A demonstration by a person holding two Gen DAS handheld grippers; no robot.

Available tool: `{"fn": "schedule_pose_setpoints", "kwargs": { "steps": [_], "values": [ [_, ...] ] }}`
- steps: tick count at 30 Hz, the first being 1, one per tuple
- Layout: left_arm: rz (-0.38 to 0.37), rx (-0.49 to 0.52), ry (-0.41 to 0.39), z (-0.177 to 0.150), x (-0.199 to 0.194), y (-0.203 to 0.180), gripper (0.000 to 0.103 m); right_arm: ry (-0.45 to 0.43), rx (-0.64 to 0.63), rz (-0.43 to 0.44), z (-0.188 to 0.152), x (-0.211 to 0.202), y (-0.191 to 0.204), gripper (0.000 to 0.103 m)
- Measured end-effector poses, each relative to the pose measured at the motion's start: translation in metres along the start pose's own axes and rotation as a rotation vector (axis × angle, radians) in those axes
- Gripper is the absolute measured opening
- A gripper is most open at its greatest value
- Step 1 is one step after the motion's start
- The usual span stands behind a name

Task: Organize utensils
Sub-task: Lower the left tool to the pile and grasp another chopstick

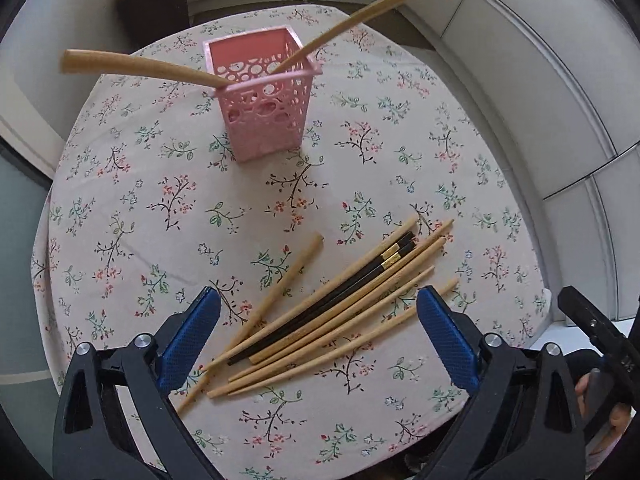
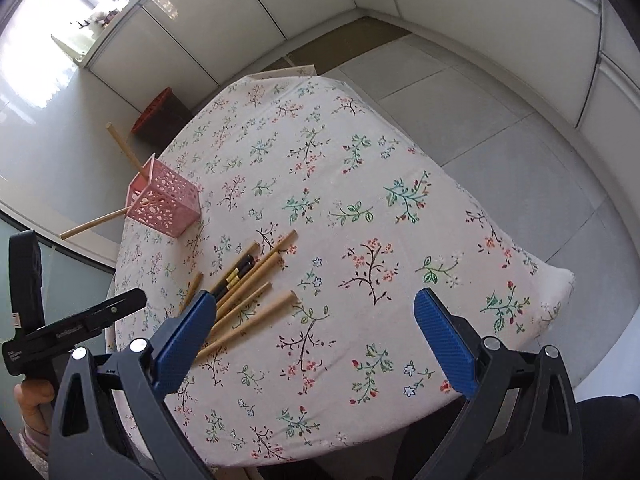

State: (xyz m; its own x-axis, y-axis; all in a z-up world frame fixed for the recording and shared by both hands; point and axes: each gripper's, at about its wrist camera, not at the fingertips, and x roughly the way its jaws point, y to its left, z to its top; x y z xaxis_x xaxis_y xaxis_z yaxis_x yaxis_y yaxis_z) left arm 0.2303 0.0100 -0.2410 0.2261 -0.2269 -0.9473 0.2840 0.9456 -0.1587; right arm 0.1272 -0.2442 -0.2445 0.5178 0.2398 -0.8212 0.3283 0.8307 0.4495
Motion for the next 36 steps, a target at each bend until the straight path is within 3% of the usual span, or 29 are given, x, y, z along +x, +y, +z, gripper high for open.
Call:
{"fn": "schedule_pose_setpoints", "kwargs": {
  "steps": [5,7,13,19,21,24,26,28,33,36],
  "values": [
    [0.017,-0.016,0.108,0.012,0.043,0.010,0.068,0.059,0.060,-0.002,-0.001,0.011,-0.013,0.096],
    [0.017,-0.029,0.130,0.016,0.053,0.014,0.065,0.080,0.081,-0.005,-0.002,0.014,-0.017,0.096],
    [0.017,0.012,0.132,0.024,0.065,0.010,0.057,0.151,0.132,0.001,-0.003,0.028,-0.019,0.096],
    [0.033,0.043,0.151,0.027,0.082,0.015,0.029,0.211,0.161,-0.014,-0.005,0.041,-0.008,0.096],
    [0.048,0.060,0.145,0.028,0.082,0.016,0.015,0.225,0.178,-0.023,-0.005,0.046,-0.005,0.096],
    [0.046,0.077,0.130,0.029,0.084,0.018,0.015,0.248,0.214,-0.033,-0.005,0.057,0.004,0.096],
    [0.062,0.088,0.111,0.027,0.082,0.020,0.013,0.272,0.260,-0.054,-0.006,0.066,0.007,0.089],
    [0.084,0.085,0.082,0.024,0.075,0.025,0.012,0.309,0.301,-0.074,-0.007,0.078,0.010,0.071],
    [0.068,0.061,-0.004,0.022,0.039,0.040,0.012,0.333,0.438,-0.115,-0.006,0.100,0.014,0.056],
    [0.047,0.051,-0.046,0.018,0.020,0.049,0.012,0.313,0.432,-0.187,-0.006,0.107,0.028,0.048]
  ]
}}
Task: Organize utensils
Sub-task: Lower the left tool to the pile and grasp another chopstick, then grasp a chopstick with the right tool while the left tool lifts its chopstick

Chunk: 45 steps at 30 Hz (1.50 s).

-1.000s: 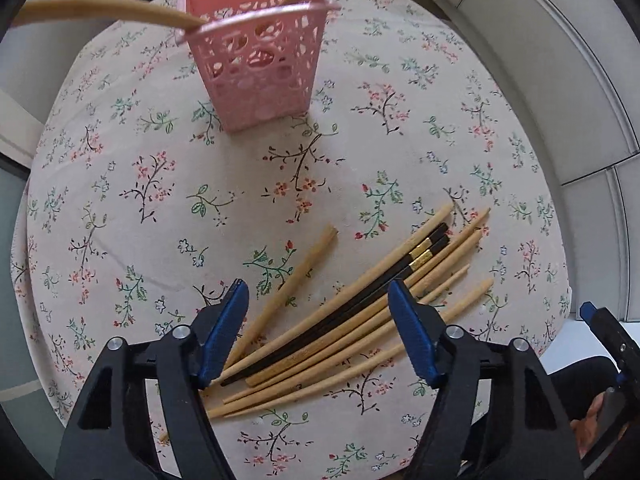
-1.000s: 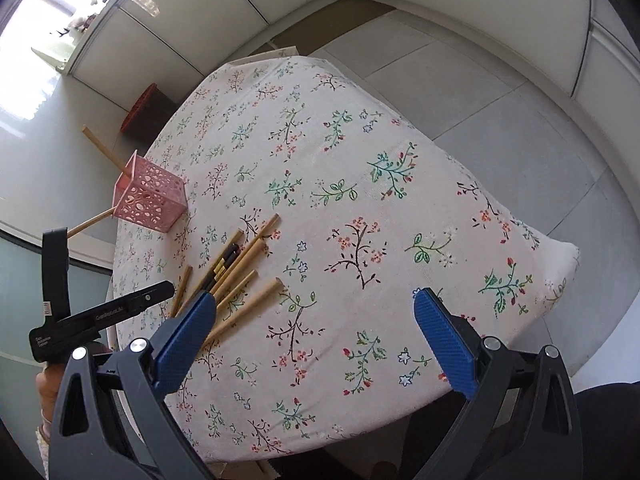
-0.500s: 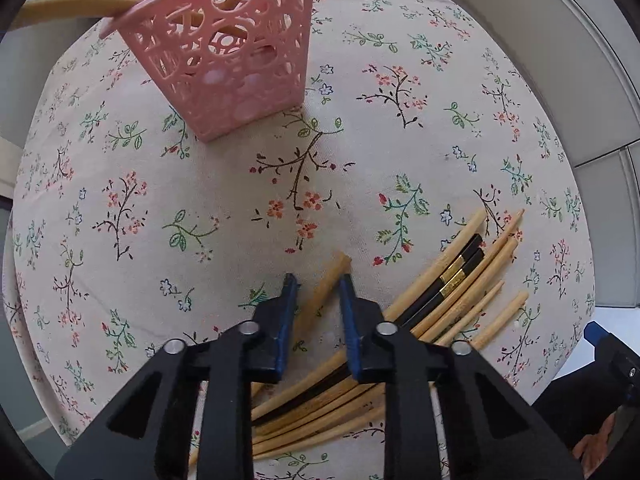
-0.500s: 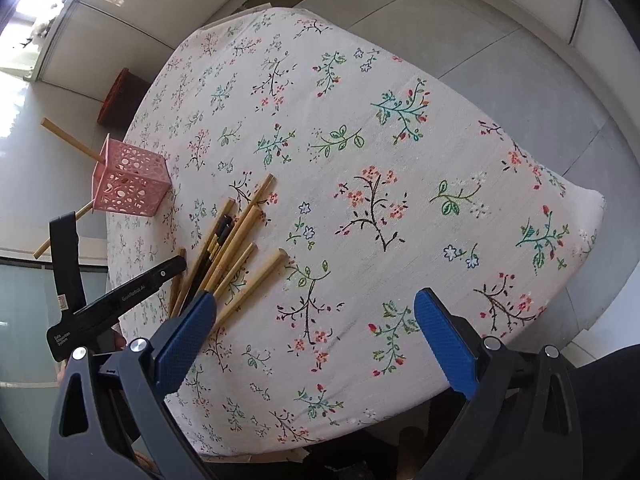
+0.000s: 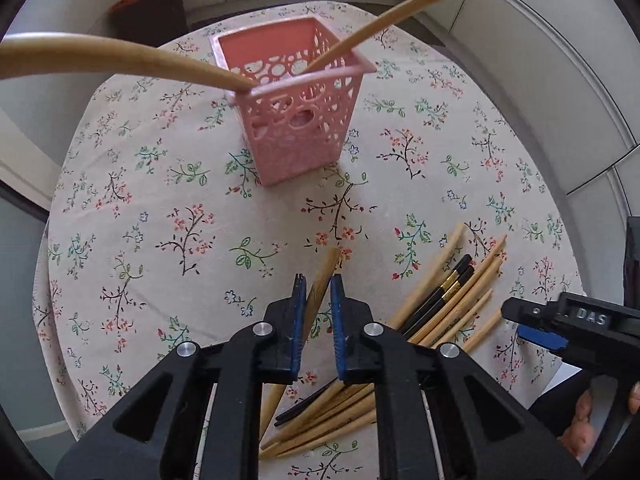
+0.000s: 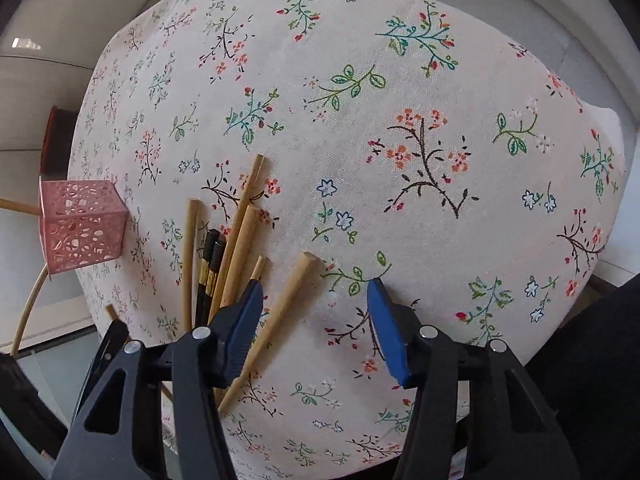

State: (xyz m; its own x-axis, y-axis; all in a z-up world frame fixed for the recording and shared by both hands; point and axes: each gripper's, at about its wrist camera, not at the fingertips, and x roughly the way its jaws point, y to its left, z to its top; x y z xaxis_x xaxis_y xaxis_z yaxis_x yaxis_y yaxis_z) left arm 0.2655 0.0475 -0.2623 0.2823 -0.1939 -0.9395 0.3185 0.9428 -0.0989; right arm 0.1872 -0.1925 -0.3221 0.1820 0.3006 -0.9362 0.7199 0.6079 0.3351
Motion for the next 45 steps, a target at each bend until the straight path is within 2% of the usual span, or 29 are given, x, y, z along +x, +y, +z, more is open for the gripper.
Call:
{"fn": "schedule_pose_setpoints", "kwargs": {
  "steps": [4,6,8,9,13,16,18,24,30,32,34,36,40,45],
  "values": [
    [-0.012,-0.002,-0.036,-0.005,-0.020,0.009,0.012,-0.055,0.056,-0.083,-0.003,0.004,0.012,0.037],
    [-0.018,-0.001,-0.051,-0.005,-0.028,0.006,0.012,-0.086,0.047,-0.131,-0.008,0.006,0.021,0.028],
    [-0.017,0.005,-0.070,-0.007,-0.035,0.004,0.012,-0.127,0.041,-0.168,-0.015,0.007,0.027,0.024],
    [-0.023,0.005,-0.076,-0.009,-0.030,-0.005,0.012,-0.145,0.029,-0.172,-0.016,0.007,0.029,0.017],
    [-0.061,-0.010,-0.092,-0.013,-0.039,0.001,0.012,-0.155,-0.007,-0.111,-0.014,0.006,0.026,0.008],
    [-0.099,-0.050,-0.058,-0.013,-0.034,0.014,0.012,-0.141,-0.035,-0.040,-0.010,-0.001,0.017,0.008],
    [-0.102,-0.079,-0.008,-0.011,-0.019,0.022,0.013,-0.142,-0.063,-0.026,-0.008,-0.009,0.010,0.008],
    [0.009,-0.124,0.108,0.001,0.030,0.039,0.021,-0.113,-0.098,-0.029,0.010,-0.020,-0.015,0.008],
    [0.041,-0.118,0.123,0.015,0.049,0.036,0.032,-0.092,-0.122,-0.011,0.022,-0.020,-0.019,0.008],
    [0.051,-0.118,0.131,0.019,0.055,0.036,0.032,-0.104,-0.153,-0.007,0.024,-0.020,-0.016,0.008],
    [0.052,-0.108,0.132,0.023,0.060,0.035,0.032,-0.115,-0.183,0.003,0.024,-0.021,-0.009,0.008],
    [0.074,-0.100,0.133,0.026,0.061,0.034,0.011,-0.123,-0.209,0.026,0.023,-0.025,-0.003,0.008],
    [0.073,-0.106,0.103,0.020,0.054,0.034,0.006,-0.138,-0.263,0.083,0.016,-0.038,0.003,0.008],
    [0.089,-0.074,-0.004,0.000,0.004,0.026,0.006,-0.177,-0.358,0.168,-0.002,-0.067,0.011,0.008]
  ]
}}
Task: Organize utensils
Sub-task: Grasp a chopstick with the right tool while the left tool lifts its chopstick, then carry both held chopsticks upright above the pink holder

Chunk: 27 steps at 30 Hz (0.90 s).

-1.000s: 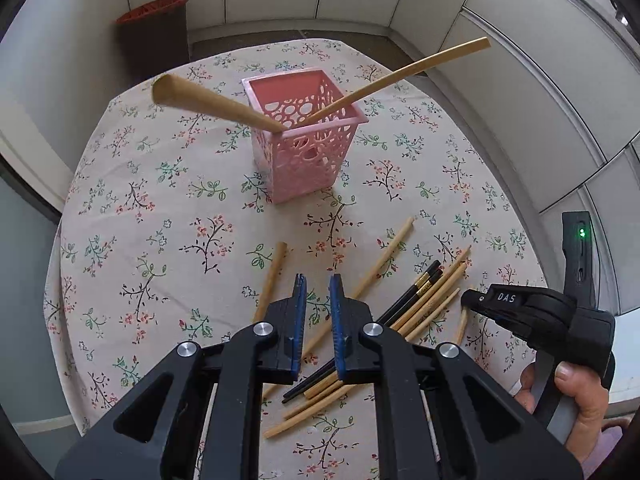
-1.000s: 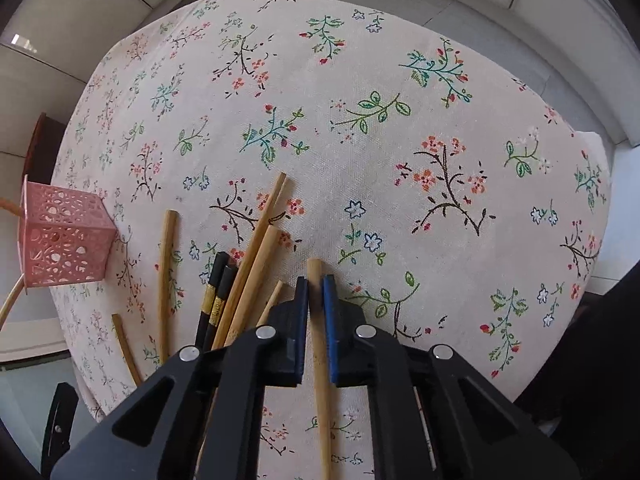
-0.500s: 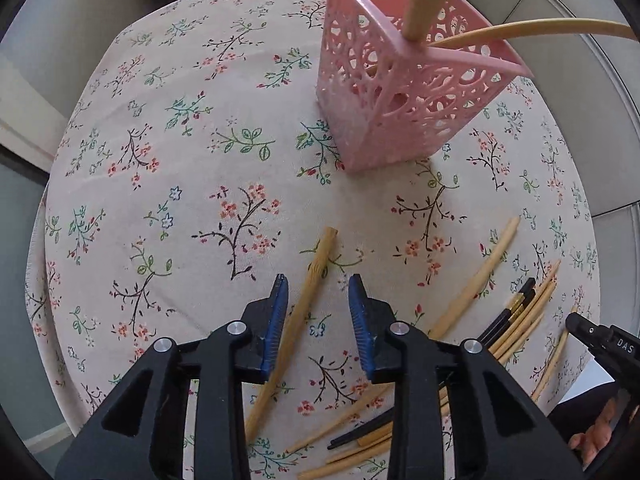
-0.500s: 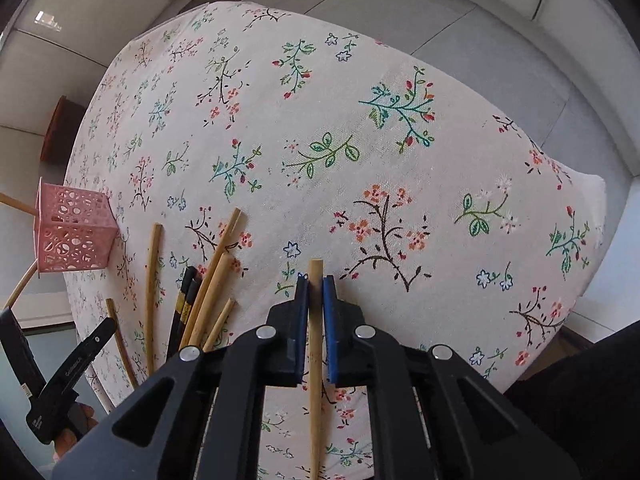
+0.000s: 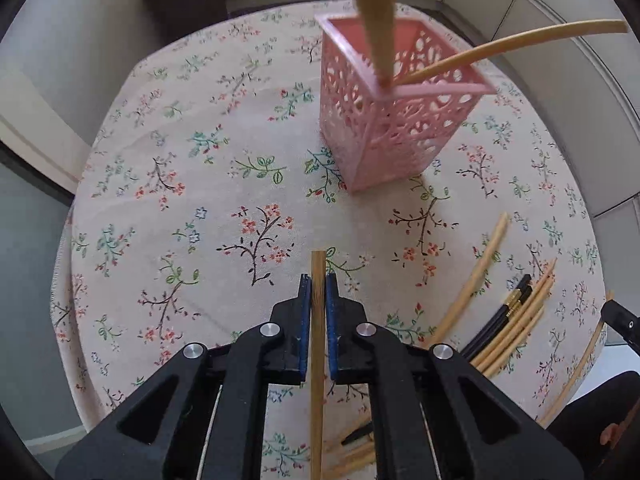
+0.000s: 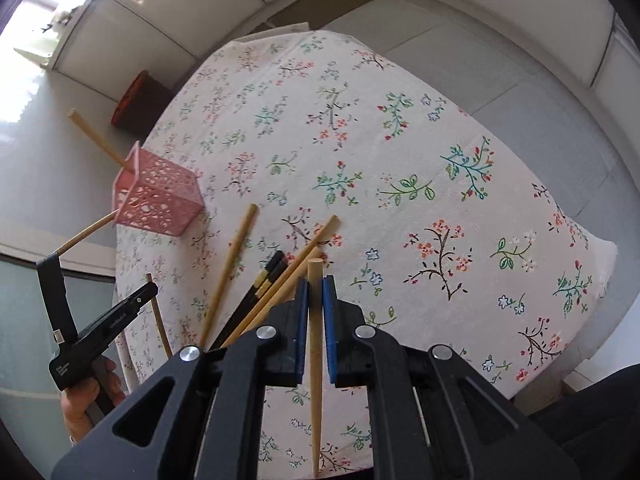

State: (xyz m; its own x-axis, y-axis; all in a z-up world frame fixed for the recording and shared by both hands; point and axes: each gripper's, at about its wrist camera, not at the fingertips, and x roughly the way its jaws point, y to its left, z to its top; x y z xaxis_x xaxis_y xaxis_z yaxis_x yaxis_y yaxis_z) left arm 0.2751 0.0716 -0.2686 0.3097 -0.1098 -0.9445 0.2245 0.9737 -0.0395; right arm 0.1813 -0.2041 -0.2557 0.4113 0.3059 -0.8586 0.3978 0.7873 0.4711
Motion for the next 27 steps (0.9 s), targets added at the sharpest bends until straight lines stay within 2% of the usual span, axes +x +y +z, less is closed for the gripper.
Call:
{"fn": "schedule_pose_setpoints", "kwargs": {
  "steps": [7,12,16,20,27],
  "values": [
    [0.031,0.001,-0.240,-0.041,-0.095,-0.017,0.006,-0.093,-0.163,0.073,-0.021,-0.050,0.025,0.008],
    [0.041,-0.032,-0.388,-0.073,-0.145,-0.012,0.006,-0.157,-0.285,0.116,-0.041,-0.089,0.034,0.008],
    [0.043,-0.034,-0.449,-0.092,-0.168,-0.016,0.006,-0.187,-0.324,0.148,-0.049,-0.110,0.041,0.008],
    [0.027,-0.035,-0.497,-0.094,-0.193,-0.019,0.006,-0.231,-0.356,0.183,-0.049,-0.135,0.051,0.008],
    [-0.016,-0.032,-0.589,-0.067,-0.243,-0.030,0.006,-0.334,-0.446,0.224,-0.033,-0.188,0.089,0.008]
  ]
}}
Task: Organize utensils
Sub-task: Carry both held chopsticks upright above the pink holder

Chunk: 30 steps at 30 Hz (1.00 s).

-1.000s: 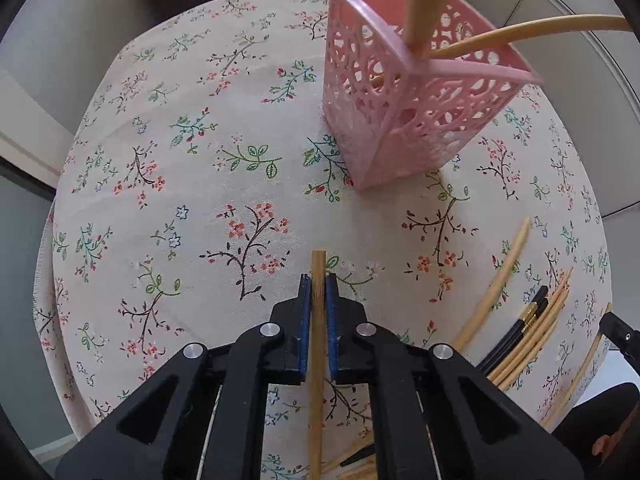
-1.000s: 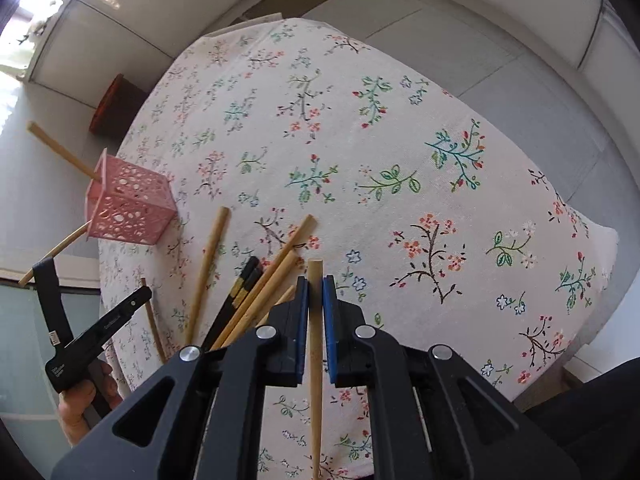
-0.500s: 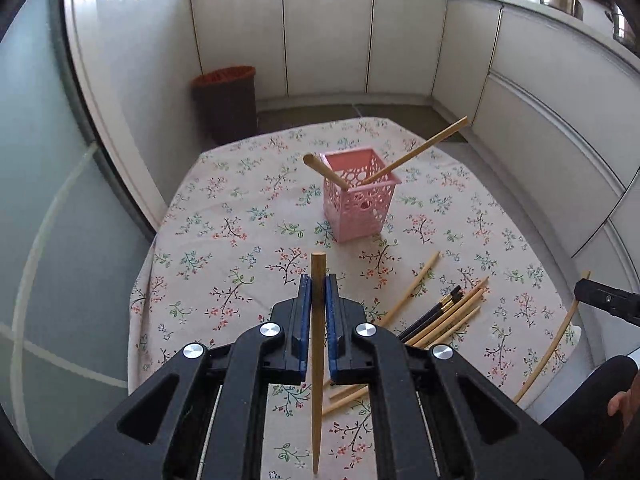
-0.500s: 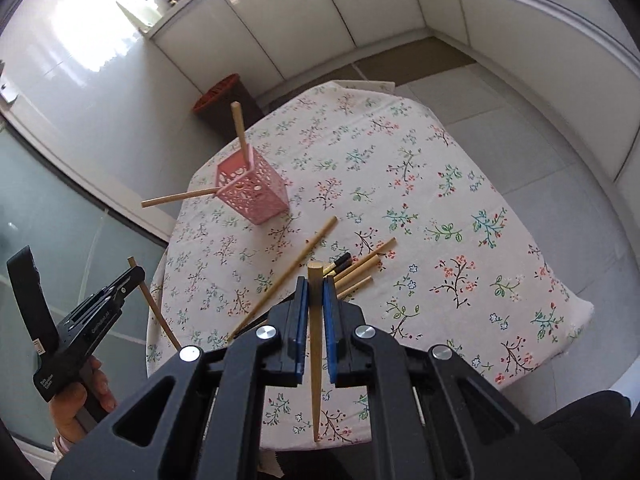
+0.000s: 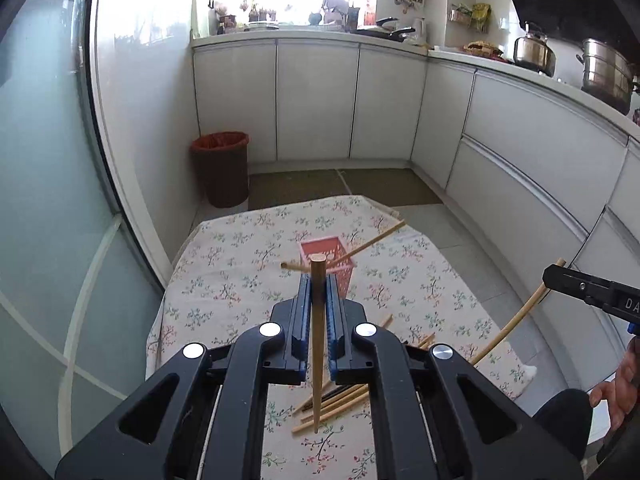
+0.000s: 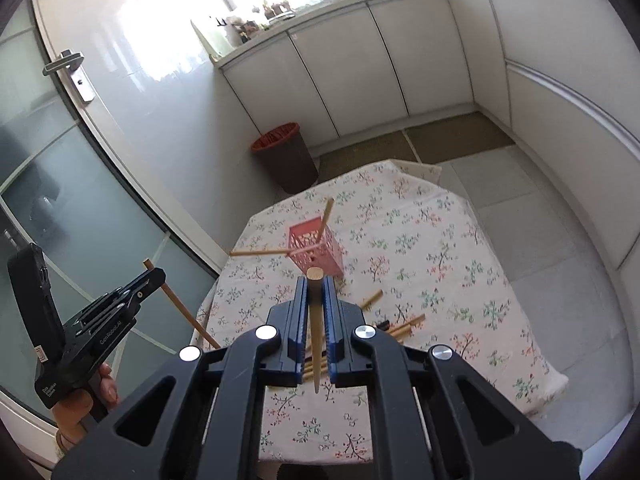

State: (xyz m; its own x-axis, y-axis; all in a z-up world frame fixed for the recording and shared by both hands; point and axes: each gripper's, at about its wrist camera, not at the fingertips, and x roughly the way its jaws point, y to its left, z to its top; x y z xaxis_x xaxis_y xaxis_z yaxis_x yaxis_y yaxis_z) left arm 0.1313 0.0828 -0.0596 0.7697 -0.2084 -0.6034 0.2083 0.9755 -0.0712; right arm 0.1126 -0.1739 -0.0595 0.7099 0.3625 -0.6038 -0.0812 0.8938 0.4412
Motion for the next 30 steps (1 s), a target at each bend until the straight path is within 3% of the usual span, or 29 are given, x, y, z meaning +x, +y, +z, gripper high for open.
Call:
{"fn": "schedule_pose_setpoints", "kwargs": {
  "steps": [7,14,22,30],
  "values": [
    [-0.034,-0.025,-0.076,0.050,-0.007,-0.007,0.006,-0.112,-0.054,0.013,0.058,-0.016,0.026,0.008],
    [-0.039,-0.074,-0.122,0.087,0.010,-0.003,0.006,-0.185,-0.056,0.026,0.111,0.001,0.041,0.008],
    [-0.026,-0.157,-0.170,0.120,0.054,0.011,0.006,-0.217,-0.106,-0.004,0.157,0.059,0.060,0.008],
    [0.020,-0.179,-0.180,0.118,0.105,0.018,0.006,-0.178,-0.135,-0.014,0.159,0.126,0.054,0.008]
  ]
}}
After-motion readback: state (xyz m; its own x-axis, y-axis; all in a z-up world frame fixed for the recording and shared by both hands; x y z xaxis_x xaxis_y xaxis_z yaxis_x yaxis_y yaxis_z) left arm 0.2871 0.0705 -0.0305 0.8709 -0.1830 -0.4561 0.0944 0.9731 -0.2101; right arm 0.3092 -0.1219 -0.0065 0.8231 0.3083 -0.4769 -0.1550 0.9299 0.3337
